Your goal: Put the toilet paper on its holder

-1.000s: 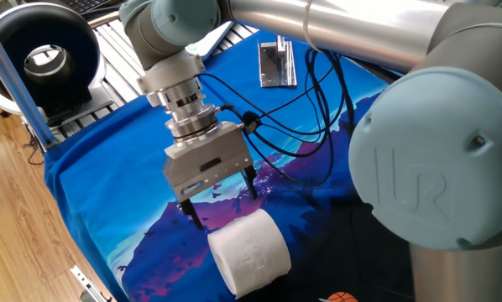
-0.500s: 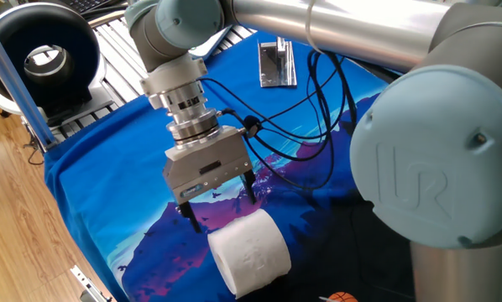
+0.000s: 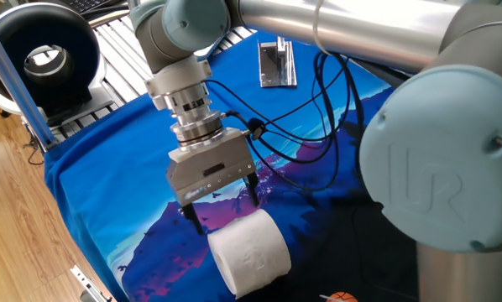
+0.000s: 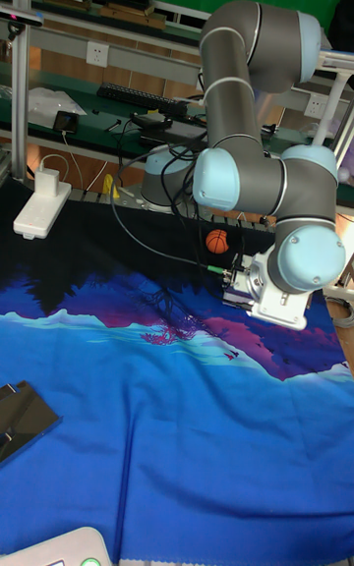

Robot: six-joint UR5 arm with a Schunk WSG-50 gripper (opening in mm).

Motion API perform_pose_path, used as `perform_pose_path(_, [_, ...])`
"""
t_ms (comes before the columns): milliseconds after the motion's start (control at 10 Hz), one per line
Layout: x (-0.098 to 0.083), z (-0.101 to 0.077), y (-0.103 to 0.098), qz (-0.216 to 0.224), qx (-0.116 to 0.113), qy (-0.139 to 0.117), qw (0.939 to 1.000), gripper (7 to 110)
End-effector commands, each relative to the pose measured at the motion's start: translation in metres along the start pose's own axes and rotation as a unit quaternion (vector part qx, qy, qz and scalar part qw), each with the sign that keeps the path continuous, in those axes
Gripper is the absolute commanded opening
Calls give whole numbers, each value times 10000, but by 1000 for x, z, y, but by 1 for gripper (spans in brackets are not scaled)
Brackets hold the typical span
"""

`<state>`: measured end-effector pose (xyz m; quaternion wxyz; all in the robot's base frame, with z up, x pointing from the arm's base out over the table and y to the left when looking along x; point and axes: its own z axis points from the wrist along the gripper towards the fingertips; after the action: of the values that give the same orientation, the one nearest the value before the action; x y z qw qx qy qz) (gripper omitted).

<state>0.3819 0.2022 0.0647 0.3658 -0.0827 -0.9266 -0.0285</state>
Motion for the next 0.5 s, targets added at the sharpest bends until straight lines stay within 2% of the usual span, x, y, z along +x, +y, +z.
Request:
perform_pose_path(0, [4, 1, 0, 8, -53, -93, 9999, 88])
perform_pose_path(400, [4, 4, -4, 41, -10, -112, 9999, 88])
